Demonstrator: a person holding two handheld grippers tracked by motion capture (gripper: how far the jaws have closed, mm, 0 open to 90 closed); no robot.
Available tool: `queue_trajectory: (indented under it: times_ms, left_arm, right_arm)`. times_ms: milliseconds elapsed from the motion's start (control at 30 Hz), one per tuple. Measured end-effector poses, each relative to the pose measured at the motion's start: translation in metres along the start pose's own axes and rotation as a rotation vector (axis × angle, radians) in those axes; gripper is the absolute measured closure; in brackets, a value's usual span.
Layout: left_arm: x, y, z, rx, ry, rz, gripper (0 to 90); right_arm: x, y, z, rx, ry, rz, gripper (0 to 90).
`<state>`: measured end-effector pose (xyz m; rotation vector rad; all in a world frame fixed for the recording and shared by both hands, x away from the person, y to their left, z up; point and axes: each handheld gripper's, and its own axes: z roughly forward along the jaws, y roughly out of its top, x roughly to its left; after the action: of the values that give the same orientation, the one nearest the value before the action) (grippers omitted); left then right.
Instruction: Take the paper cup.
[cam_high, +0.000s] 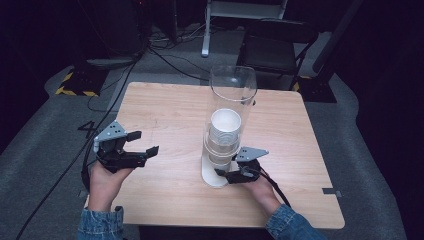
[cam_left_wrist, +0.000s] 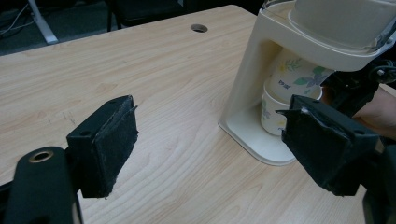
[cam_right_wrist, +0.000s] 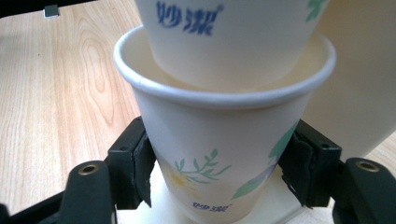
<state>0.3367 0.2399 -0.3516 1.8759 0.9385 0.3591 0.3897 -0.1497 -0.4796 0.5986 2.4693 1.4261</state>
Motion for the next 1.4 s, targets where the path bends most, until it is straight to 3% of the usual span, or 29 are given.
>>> queue_trajectory:
  times_ms: [400,700,1100,1400]
  left_arm:
    - [0.001,0.006,0.009,-0.004,-0.027,-0.002,17.9]
    - [0.003,0.010,0.019,-0.002,-0.042,0.003,17.9]
    - [0.006,0.017,0.028,-0.007,-0.061,0.005,17.9]
    - [0.008,0.017,0.025,-0.016,-0.060,-0.005,17.9]
  right_arm:
    - [-0.003,-0.010,-0.011,0.031,-0.021,0.019,33.6]
    - [-0.006,-0.014,-0.028,0.046,-0.079,0.001,33.5]
    - [-0.014,-0.017,-0.053,0.022,-0.136,0.014,33.5]
    - [-0.034,-0.014,-0.080,-0.040,-0.204,0.052,33.5]
